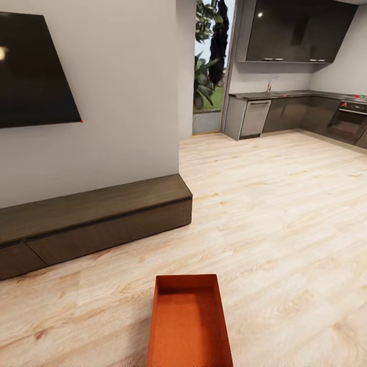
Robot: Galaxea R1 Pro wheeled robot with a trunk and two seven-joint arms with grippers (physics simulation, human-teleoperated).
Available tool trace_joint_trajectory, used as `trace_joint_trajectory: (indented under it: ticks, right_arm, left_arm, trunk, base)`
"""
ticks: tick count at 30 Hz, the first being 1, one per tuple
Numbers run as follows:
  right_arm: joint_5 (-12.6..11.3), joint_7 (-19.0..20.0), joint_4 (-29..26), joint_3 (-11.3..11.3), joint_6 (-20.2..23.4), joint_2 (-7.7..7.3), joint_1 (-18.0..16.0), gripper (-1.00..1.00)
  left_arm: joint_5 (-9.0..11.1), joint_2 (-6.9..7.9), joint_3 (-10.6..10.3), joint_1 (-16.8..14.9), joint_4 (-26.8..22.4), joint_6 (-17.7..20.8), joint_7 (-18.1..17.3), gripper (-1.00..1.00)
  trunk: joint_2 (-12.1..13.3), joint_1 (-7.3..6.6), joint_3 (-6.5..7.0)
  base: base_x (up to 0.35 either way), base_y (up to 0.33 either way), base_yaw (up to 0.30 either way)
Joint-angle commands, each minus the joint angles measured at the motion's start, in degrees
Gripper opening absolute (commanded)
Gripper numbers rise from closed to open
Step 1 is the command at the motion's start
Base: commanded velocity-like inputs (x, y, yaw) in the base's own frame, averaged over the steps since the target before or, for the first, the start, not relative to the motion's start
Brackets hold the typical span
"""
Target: Move the two storage containers from the living room to the garage. In the garage, place one container on the floor and stack the other container on top of it (either order is fine).
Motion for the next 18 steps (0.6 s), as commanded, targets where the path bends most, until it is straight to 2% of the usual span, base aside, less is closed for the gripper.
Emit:
trace_joint_trajectory:
  ticks: [1, 18]
  right_arm:
    - [-0.5, -0.1, 0.1, 0.5, -0.3, 0.04, 0.0, 1.0]
    - [-0.5, -0.1, 0.1, 0.5, -0.3, 0.04, 0.0, 1.0]
  left_arm:
    - [0.4, 0.0, 0.0, 0.0, 0.0, -0.2, 0.0, 1.0]
    - [0.4, 0.0, 0.0, 0.0, 0.0, -0.2, 0.0, 1.0]
  trunk:
    - [0.0, -0.01, -0.14]
    - [0.0, -0.01, -1.7]
  base:
    - [0.0, 0.0, 0.0]
    - [0.0, 0.0, 0.0]
